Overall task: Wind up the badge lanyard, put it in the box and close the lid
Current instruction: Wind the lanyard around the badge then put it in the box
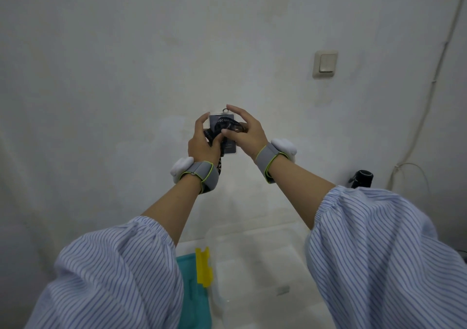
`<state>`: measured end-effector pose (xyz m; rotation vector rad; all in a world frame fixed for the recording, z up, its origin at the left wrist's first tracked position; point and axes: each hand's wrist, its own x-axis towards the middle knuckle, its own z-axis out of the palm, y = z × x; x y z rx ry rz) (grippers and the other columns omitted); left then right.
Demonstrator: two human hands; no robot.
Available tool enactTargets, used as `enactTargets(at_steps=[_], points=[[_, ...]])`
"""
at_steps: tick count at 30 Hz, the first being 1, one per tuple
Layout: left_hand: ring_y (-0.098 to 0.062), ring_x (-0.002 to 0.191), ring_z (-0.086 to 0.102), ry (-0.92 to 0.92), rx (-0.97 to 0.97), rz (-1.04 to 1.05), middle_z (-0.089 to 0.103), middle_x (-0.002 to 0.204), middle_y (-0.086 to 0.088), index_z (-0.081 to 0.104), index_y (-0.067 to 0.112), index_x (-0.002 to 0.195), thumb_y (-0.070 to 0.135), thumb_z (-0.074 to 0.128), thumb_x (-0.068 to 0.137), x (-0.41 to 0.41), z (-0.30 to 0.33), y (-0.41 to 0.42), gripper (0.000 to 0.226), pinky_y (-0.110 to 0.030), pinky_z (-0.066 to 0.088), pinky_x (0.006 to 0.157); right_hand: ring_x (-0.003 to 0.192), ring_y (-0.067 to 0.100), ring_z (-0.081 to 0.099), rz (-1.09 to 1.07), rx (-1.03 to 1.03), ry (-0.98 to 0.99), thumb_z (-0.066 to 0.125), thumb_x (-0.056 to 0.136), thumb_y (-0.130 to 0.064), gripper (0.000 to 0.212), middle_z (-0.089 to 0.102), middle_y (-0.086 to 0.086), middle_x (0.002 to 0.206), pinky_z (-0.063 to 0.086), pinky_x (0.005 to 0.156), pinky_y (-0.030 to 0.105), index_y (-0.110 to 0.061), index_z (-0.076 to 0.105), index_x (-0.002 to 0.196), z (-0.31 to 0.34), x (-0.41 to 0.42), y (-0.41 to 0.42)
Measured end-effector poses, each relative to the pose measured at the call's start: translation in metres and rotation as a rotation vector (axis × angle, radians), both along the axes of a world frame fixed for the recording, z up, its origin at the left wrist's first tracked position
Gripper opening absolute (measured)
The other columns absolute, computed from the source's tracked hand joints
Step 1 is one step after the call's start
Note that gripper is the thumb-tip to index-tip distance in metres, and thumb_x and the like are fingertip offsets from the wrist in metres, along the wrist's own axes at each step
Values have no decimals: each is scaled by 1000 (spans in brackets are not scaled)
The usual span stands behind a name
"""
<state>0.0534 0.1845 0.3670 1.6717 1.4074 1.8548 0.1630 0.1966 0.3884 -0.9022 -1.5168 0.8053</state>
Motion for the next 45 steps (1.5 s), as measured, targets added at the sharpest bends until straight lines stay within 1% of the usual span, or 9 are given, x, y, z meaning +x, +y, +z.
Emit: enactTargets(at_steps=[2, 6, 11, 18, 27, 32, 38, 43, 45], points=[[-21, 75, 58, 2, 4, 6, 59, 88, -3, 42, 25, 133, 17, 61, 88, 4, -1, 1, 50, -21, 48, 64, 97, 28, 67, -61, 35, -53, 68, 71, -11, 61, 70, 13, 101, 55, 91, 46, -37, 56, 124, -2, 2, 0], [-20, 76, 58, 6, 17, 7, 59, 87, -3, 42, 24, 133, 14, 62, 87, 11, -2, 2, 50, -24, 47, 69, 106, 23, 64, -79, 38, -140, 60, 71, 4, 74, 68, 7, 114, 54, 93, 42, -37, 50, 131, -5, 11, 0], [-19, 77, 57, 15, -9, -5, 59, 86, -2, 41, 24, 133, 14, 62, 87, 26, -7, 5, 52, -21, 44, 68, 108, 24, 63, -69, 55, -252, 62, 67, 10, 85, 61, 9, 126, 58, 86, 37, -32, 43, 139, -9, 30, 1], [-19, 81, 56, 27, -62, -22, 59, 90, -2, 40, 24, 135, 15, 63, 87, 47, -17, 6, 54, -24, 45, 75, 106, 27, 63, -114, 27, -279, 57, 68, 13, 84, 61, 7, 128, 58, 82, 38, -30, 44, 139, -20, 53, 4], [-17, 83, 54, 79, -145, -43, 57, 92, -2, 37, 24, 137, 18, 61, 88, 74, -41, 7, 55, -19, 41, 73, 91, 25, 62, -130, -20, -328, 60, 71, 12, 82, 61, 9, 128, 52, 70, 22, -29, 43, 140, -44, 84, 3], [-23, 92, 59, 116, -193, -37, 62, 101, -8, 36, 24, 139, 20, 62, 88, 88, -57, 7, 57, -21, 41, 76, 91, 26, 62, -139, -48, -352, 61, 72, 10, 82, 60, 10, 128, 53, 76, 27, -29, 42, 141, -61, 99, 5], [-33, 99, 62, 163, -247, -42, 65, 104, -14, 34, 22, 141, 22, 63, 88, 99, -76, 7, 60, -27, 44, 78, 81, 22, 55, -146, -85, -416, 61, 73, 9, 81, 59, 11, 130, 44, 53, 0, -29, 41, 142, -80, 114, 9], [-34, 100, 62, 163, -310, -58, 65, 105, -15, 33, 22, 141, 21, 63, 88, 105, -92, 5, 62, -29, 45, 80, 85, 24, 57, -144, -119, -430, 62, 74, 7, 80, 60, 12, 129, 44, 54, 0, -28, 40, 142, -97, 120, 8], [-35, 101, 61, 163, -335, -59, 65, 106, -15, 32, 22, 141, 21, 63, 88, 106, -100, 4, 62, -31, 46, 81, 95, 30, 62, -142, -135, -436, 63, 74, 7, 79, 59, 12, 131, 47, 62, 7, -28, 40, 142, -105, 121, 7]])
